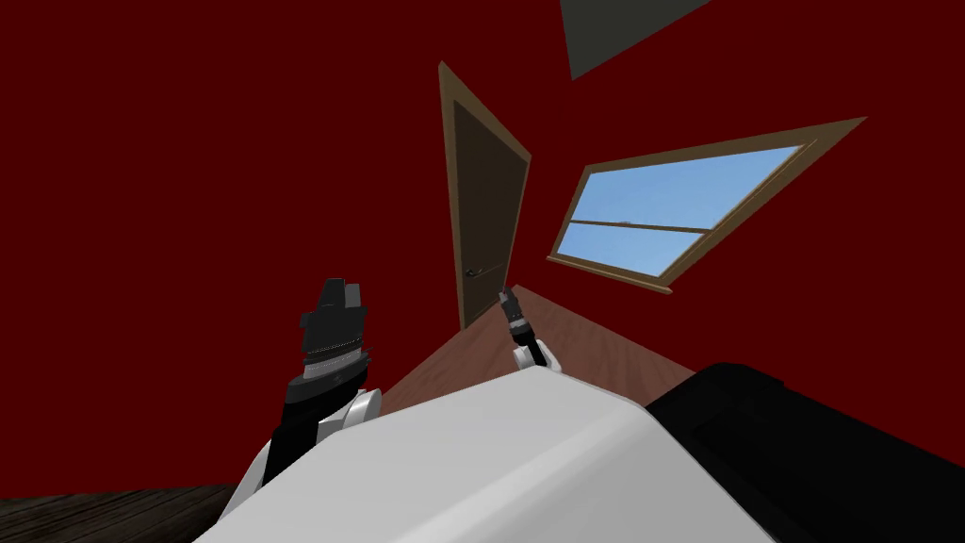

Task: Pull the door open

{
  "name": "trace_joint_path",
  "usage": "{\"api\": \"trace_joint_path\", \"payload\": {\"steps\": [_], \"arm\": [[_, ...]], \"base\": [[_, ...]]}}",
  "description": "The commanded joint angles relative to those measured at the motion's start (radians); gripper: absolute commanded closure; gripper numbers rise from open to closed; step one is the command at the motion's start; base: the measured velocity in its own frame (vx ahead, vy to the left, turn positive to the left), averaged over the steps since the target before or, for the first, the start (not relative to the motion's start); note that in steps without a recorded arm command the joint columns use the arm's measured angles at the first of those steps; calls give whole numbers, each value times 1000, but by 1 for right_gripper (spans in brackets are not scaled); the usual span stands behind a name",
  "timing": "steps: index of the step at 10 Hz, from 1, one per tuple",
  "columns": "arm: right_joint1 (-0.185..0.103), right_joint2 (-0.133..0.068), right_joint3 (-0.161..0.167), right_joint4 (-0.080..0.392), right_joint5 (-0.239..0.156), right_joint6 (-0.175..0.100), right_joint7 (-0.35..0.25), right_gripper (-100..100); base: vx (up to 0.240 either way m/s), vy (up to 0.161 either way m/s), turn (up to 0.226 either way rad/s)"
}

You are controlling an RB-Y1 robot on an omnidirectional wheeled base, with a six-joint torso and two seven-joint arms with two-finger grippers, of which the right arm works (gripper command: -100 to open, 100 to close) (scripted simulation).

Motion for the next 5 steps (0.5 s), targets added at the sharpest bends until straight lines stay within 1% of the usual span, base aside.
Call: {"api": "trace_joint_path", "payload": {"steps": [1,2,3,5], "arm": [[-22,-10,5,50,-3,-5,-12,-100],[-22,-10,5,57,-3,-5,-12,-100],[-34,-18,7,88,-6,-8,-20,-100],[-56,-34,12,150,-11,-16,-36,-100]], "base": [[81,-52,131],[52,-30,40],[46,-27,98],[73,-49,147]]}}
